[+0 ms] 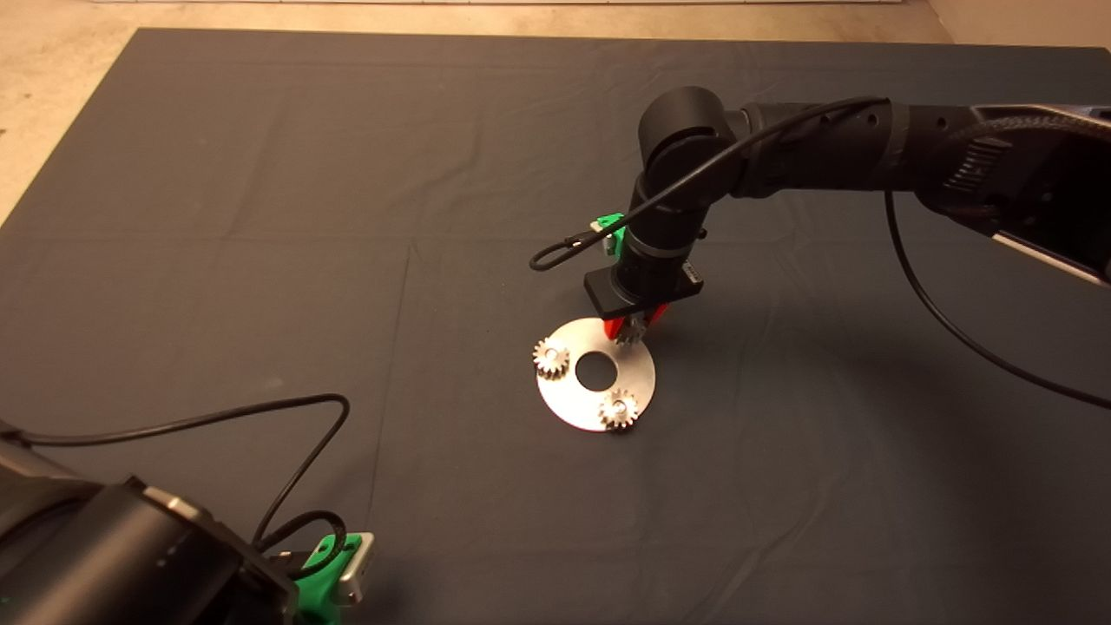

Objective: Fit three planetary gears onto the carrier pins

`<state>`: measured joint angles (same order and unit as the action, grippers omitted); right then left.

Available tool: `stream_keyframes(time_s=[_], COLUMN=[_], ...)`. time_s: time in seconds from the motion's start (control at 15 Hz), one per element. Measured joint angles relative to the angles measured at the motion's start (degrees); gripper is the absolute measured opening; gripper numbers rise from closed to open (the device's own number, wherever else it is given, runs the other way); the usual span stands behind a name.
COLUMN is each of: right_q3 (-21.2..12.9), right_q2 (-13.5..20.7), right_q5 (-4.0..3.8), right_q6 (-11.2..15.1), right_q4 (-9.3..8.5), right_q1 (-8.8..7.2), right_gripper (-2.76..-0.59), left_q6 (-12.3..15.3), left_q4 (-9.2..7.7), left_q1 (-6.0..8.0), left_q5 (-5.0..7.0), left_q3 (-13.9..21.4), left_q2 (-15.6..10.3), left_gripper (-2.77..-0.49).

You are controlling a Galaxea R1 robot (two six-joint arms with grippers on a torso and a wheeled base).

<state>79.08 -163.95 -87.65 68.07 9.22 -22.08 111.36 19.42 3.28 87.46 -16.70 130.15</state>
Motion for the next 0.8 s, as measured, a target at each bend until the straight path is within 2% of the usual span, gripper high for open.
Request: stream_keyframes(time_s=[0.8], right_q3=[1.13], right_q2=[0.30], right_q5=[0.33], right_q6=[0.41], right_q4=[-0.13], right_q1=[0.02], right_gripper=[-2.32], left_q6=[-0.01], left_q4=[0.01], left_q1=[-0.01], left_q5=[0.00], left_q3=[0.00], left_q2=[0.00], left_gripper=[-0.49])
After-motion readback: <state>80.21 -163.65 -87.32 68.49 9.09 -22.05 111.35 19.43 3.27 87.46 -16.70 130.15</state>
